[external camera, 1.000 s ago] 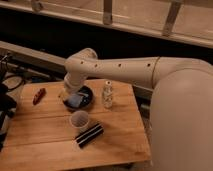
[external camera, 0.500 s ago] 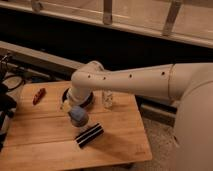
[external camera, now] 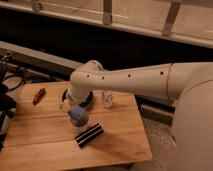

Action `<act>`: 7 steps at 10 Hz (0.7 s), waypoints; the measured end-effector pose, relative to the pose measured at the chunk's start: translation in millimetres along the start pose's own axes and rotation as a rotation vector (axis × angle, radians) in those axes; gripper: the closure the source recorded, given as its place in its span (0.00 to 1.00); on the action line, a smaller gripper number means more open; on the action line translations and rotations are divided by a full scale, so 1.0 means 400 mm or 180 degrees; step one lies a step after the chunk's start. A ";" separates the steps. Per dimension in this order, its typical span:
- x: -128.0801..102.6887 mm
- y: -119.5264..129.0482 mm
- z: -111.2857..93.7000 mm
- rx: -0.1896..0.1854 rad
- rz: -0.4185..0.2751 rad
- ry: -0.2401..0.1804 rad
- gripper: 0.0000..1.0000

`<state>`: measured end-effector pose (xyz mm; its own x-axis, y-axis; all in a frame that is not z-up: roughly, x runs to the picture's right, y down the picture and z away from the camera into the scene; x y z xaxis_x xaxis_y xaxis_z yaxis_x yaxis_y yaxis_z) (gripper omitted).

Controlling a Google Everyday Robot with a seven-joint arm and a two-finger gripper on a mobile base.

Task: Place the white sponge in the ceramic cup

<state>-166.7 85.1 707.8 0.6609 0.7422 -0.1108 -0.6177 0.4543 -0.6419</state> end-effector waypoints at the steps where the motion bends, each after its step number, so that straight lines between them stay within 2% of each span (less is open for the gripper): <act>1: 0.017 0.005 0.006 -0.0007 0.0010 -0.0007 0.54; 3: 0.006 0.026 0.009 -0.0011 -0.0024 -0.0017 0.32; 4: 0.001 0.023 0.009 -0.0013 -0.0024 -0.0021 0.25; 5: 0.003 0.016 0.009 -0.0009 -0.0022 -0.0019 0.22; 7: 0.017 0.013 0.016 -0.0023 -0.0008 -0.0033 0.21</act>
<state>-168.0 95.8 708.7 0.6579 0.7462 -0.1013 -0.6130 0.4525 -0.6477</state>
